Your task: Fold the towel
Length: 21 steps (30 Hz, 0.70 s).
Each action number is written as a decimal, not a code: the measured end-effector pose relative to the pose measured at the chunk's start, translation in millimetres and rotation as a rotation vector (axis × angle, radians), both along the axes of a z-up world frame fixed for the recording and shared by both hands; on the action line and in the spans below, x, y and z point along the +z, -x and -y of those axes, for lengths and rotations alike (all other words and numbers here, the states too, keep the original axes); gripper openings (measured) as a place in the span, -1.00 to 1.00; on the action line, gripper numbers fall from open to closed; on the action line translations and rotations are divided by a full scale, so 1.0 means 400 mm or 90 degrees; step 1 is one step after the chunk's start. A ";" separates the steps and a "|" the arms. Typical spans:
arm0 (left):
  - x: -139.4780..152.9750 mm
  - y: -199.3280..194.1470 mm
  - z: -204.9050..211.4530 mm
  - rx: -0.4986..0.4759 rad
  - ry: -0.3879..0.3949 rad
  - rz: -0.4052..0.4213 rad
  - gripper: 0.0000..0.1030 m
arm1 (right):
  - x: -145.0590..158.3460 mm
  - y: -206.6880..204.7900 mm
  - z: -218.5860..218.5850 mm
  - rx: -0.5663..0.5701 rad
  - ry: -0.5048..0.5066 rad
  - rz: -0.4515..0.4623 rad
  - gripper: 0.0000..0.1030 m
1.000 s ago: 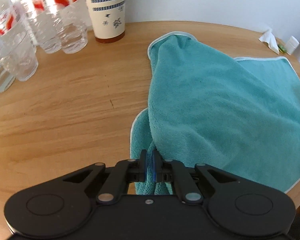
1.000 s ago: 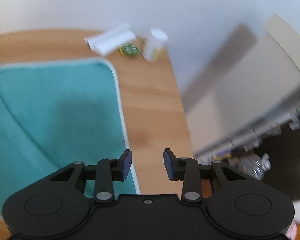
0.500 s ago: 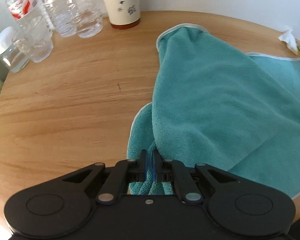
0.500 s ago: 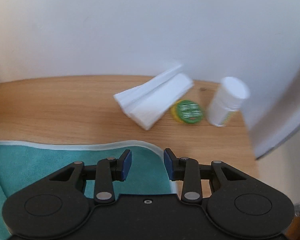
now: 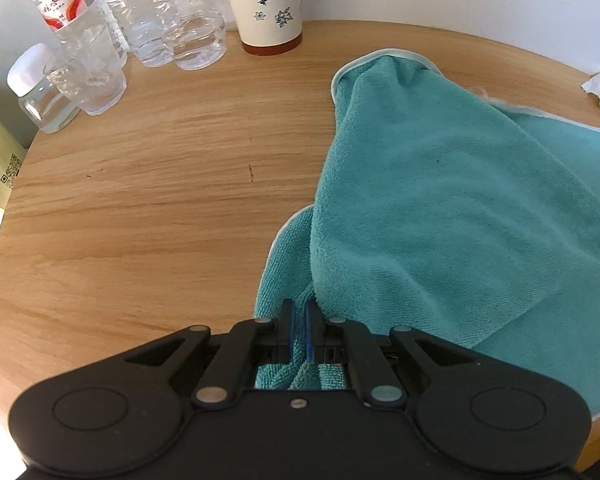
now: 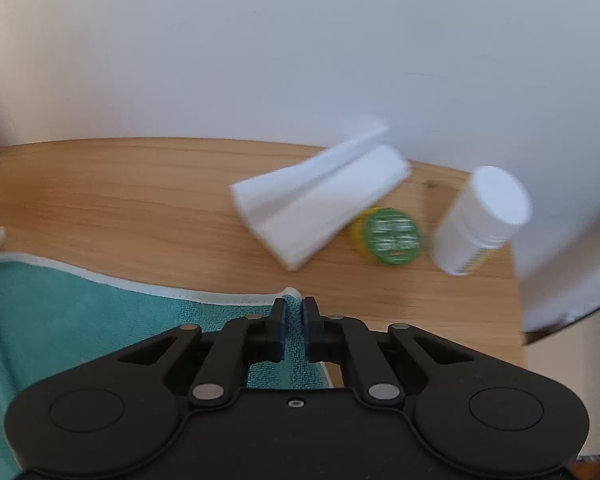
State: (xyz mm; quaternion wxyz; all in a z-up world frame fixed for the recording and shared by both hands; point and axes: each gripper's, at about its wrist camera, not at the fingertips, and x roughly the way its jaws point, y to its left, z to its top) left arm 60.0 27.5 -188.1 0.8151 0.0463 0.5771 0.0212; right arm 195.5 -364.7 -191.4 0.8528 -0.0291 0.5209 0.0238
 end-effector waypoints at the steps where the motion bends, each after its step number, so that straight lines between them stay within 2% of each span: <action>1: 0.001 0.002 0.001 0.002 -0.005 0.001 -0.91 | 0.003 0.002 0.012 -0.017 0.008 0.003 -0.86; 8: 0.002 0.015 -0.001 0.005 -0.002 0.005 -0.91 | 0.001 0.010 0.033 -0.034 0.076 0.008 -0.79; 11: 0.003 0.021 -0.008 0.013 0.009 0.011 -0.91 | 0.013 0.012 0.005 -0.015 0.117 0.011 -0.44; 14: 0.008 0.026 -0.017 0.018 0.026 0.014 -0.91 | 0.059 0.023 -0.043 0.018 0.154 0.034 -0.36; 16: 0.014 0.031 -0.030 0.016 0.042 0.014 -0.84 | 0.099 0.032 -0.087 0.055 0.163 0.047 -0.26; 17: 0.017 0.031 -0.038 0.017 0.048 0.014 -0.67 | 0.125 0.037 -0.126 0.080 0.171 0.061 -0.19; 18: 0.019 0.033 -0.047 0.017 0.054 0.016 -0.43 | 0.142 0.039 -0.157 0.099 0.178 0.072 -0.02; 20: 0.029 0.044 -0.064 0.016 0.072 0.032 -0.37 | 0.176 0.034 -0.256 0.157 0.171 0.094 0.00; 21: 0.031 0.046 -0.069 0.018 0.075 0.034 -0.36 | 0.190 0.027 -0.316 0.198 0.143 0.098 0.00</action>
